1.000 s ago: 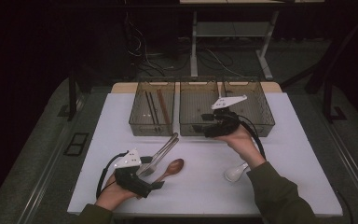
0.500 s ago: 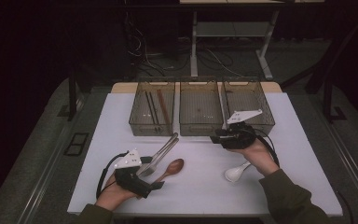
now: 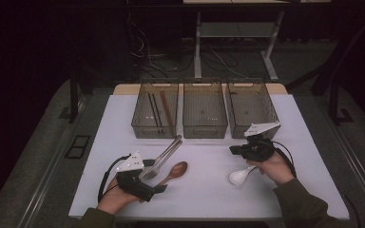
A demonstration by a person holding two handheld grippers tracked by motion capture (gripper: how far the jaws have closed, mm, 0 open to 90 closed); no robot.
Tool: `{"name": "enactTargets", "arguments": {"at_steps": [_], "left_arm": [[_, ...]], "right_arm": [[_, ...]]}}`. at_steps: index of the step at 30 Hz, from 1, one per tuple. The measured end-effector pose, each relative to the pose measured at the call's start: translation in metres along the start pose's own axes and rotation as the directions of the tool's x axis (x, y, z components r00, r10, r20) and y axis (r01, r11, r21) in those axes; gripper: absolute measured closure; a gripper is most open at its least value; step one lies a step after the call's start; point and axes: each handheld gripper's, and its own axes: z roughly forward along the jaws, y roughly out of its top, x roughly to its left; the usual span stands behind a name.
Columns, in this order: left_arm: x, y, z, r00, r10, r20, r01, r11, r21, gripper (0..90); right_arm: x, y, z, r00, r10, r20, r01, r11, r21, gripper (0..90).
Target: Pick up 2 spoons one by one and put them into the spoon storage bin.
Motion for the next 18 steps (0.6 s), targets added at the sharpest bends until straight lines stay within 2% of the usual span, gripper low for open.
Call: {"name": "enactTargets", "arguments": {"at_steps": [2, 5, 15, 18], "left_arm": [[0.0, 0.0, 0.0, 1.0, 0.001, 0.0, -0.001, 1.0, -0.001, 0.0], [0.0, 0.0, 0.0, 1.0, 0.001, 0.001, -0.001, 1.0, -0.001, 0.0], [0.0, 0.0, 0.0, 1.0, -0.001, 0.001, 0.001, 1.0, -0.005, 0.0], [0.0, -0.001, 0.0, 1.0, -0.002, 0.0, 0.002, 1.0, -0.003, 0.0]], "right_arm": [[-0.002, -0.004, -0.004, 0.9999, -0.002, 0.016, 0.002, 1.0, 0.008, 89.3], [-0.006, -0.011, -0.009, 0.9995, 0.028, 0.015, -0.028, 1.0, 0.011, 89.3], [-0.019, -0.038, -0.02, 0.9964, 0.04, 0.074, -0.045, 0.997, 0.065, 89.4], [-0.023, -0.043, -0.022, 0.9956, 0.051, 0.078, -0.057, 0.996, 0.075, 89.4]]}}
